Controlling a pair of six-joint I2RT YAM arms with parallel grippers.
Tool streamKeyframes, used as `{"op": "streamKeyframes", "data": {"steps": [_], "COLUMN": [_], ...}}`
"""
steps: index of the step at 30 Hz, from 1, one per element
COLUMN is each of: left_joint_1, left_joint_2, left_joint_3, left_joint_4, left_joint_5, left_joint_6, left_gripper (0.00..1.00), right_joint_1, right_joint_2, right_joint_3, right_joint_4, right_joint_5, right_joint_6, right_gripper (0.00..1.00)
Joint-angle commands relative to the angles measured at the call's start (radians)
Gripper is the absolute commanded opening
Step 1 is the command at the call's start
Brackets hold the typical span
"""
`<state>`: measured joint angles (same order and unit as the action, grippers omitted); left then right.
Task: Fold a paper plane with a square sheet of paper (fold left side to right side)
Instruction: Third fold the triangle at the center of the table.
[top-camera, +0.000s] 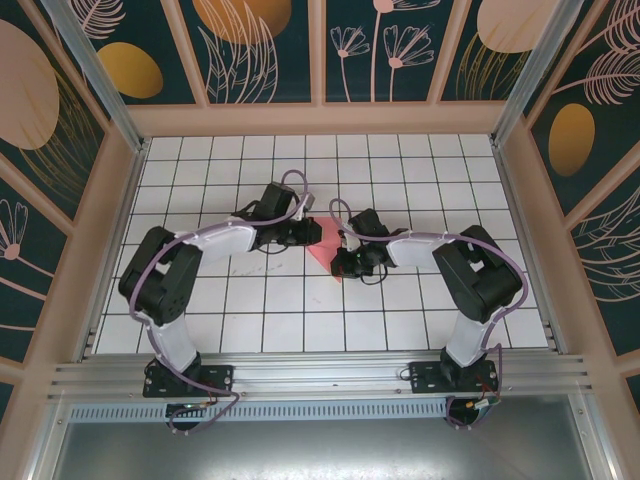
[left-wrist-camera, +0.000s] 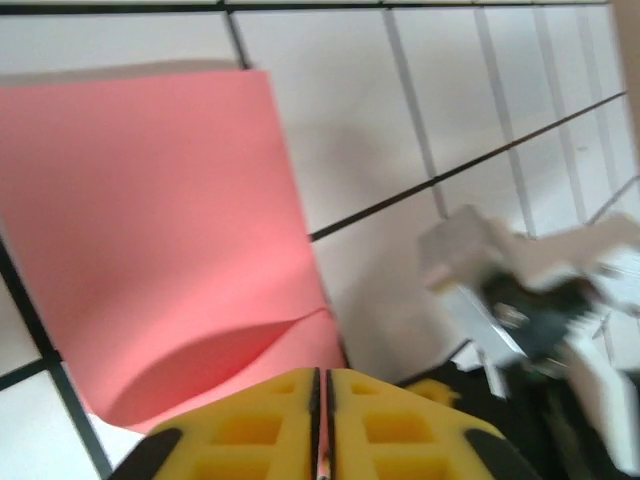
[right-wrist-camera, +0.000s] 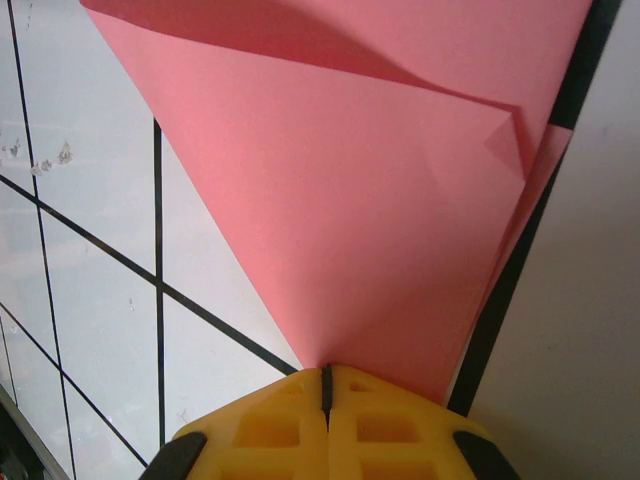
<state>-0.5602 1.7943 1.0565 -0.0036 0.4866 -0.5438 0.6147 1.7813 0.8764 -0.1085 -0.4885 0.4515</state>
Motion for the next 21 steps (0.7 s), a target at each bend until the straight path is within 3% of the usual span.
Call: {"op": "streamKeyframes", "data": {"steps": [1, 7, 21], "left_joint_1": [-0.007, -0.028, -0.039], "left_joint_2": [-0.013, 0.008, 0.109], "left_joint_3": [-0.111, -0.171, -0.150], "left_joint_4": [0.111, 0.234, 0.276], "left_joint_5": [0.091, 0.151, 0.147], "left_joint_6": [-0.039, -0.084, -0.105], "left_gripper": [0.11, 0.06, 0.04], "right_joint_1": [-0.002, -0.001, -0.003], "right_joint_2": [0.053, 0.055, 0.062], "right_joint_3": [-0.027, -0.025, -0.019], "right_joint_4": [-0.126, -0.137, -0.151], "right_joint_5": [0.063, 0.067, 0.065], "right_joint_6": [0.000, -0.008, -0.017], "right_gripper": [0.00, 0.00, 0.00]}}
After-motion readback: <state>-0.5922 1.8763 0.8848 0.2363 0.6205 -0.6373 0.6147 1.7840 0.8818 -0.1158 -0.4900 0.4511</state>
